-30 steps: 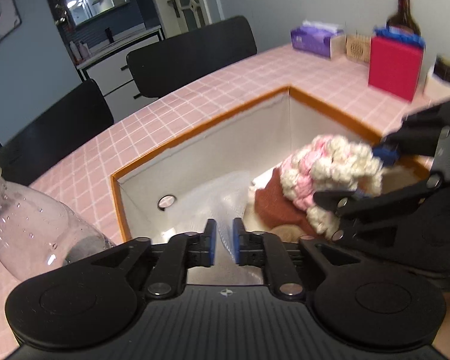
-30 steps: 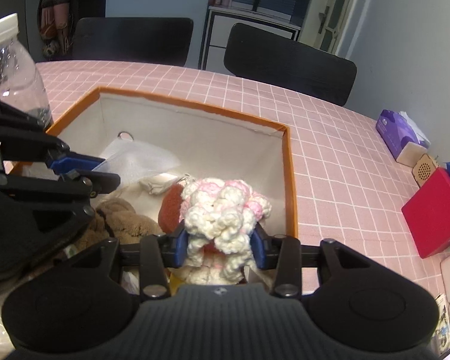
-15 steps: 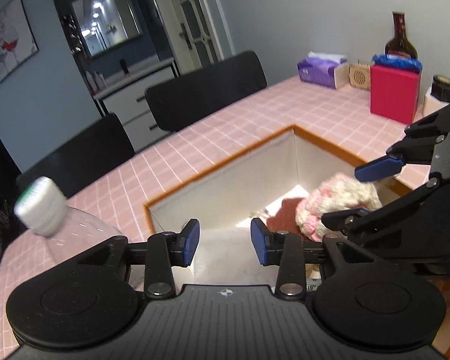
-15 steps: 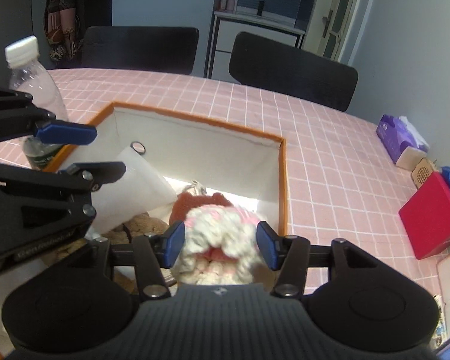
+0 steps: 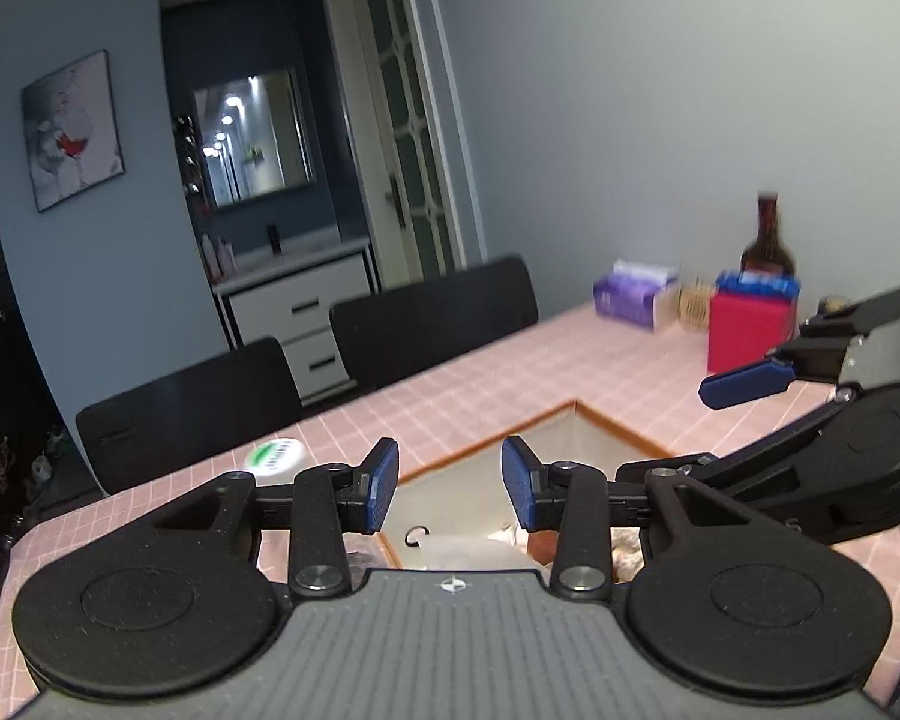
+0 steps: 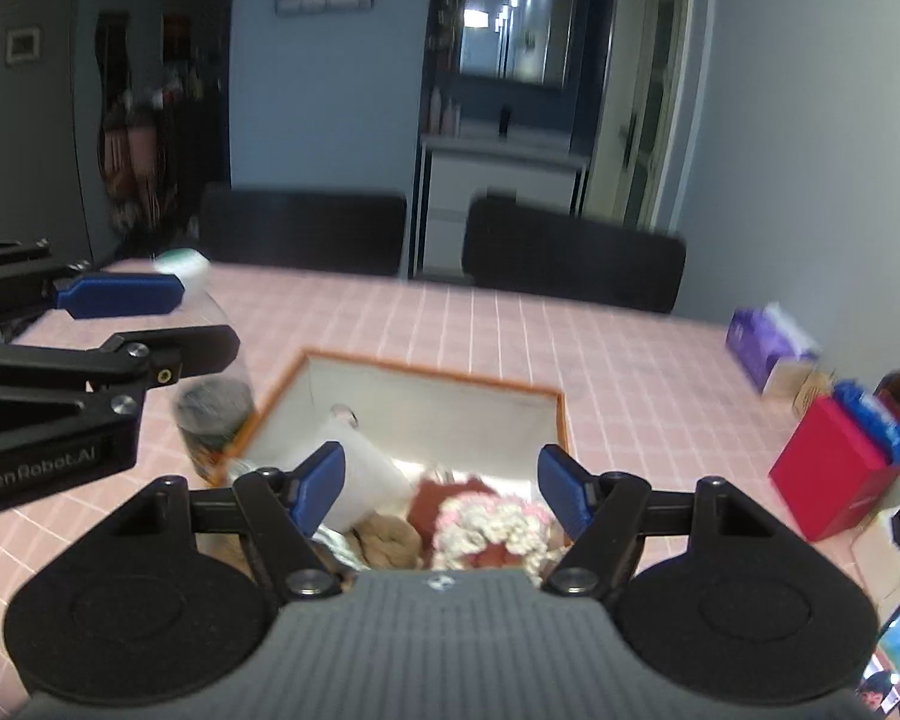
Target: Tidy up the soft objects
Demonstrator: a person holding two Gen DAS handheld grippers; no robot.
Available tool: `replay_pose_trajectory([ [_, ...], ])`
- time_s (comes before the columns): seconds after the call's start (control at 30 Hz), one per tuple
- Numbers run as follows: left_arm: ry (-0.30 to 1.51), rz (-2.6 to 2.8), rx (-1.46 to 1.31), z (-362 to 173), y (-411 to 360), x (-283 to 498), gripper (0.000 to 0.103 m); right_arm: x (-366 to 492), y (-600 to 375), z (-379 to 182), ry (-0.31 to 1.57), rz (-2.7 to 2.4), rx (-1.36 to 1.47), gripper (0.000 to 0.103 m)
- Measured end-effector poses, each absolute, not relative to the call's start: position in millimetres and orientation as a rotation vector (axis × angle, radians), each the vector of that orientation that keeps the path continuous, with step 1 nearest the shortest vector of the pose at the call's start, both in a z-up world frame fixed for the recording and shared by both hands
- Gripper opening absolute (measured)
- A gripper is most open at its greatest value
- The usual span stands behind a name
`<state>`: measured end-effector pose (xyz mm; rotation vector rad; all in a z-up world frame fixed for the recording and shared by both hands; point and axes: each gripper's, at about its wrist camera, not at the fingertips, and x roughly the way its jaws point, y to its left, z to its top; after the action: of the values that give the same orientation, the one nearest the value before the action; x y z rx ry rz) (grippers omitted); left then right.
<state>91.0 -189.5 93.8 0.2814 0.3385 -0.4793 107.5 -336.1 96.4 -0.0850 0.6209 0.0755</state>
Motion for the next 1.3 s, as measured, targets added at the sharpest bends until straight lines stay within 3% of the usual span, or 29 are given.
replay_pose_trajectory([
  [0.23,0.196,-0.396,0.193,95.8,-138.7,44.5,0.045,40.5,-298.3,108.5,0.442,0.081,-0.081,0.071],
  [0.3,0.165,-0.366,0.171,89.9,-124.8,32.6,0.045,22.4,-288.0,106.7,0.399,0.096,-0.057,0.078],
  [0.53,0.191,-0.226,0.101,52.5,-75.0,6.7,0.046,-27.5,-245.9,82.9,0.273,0.091,-0.045,0.078],
  [0.8,0.243,-0.079,0.1,8.0,-42.2,-2.7,0.055,-49.4,-221.5,43.4,0.233,0.02,0.052,0.09],
  [0.97,0.27,-0.051,0.09,-10.2,-29.4,3.7,0.059,-46.9,-210.2,17.3,0.215,-0.024,0.038,0.091],
  [1.07,0.28,-0.043,0.121,-15.6,-26.7,3.9,0.073,-42.1,-203.9,7.2,0.25,-0.021,0.058,0.091],
  [1.23,0.3,-0.055,0.117,-20.7,-23.8,-0.3,0.076,-36.8,-200.0,-3.3,0.297,-0.018,0.054,0.093],
  [1.3,0.313,-0.056,0.103,-22.2,-20.5,-1.4,0.085,-34.8,-199.4,-4.0,0.308,-0.018,0.056,0.093],
])
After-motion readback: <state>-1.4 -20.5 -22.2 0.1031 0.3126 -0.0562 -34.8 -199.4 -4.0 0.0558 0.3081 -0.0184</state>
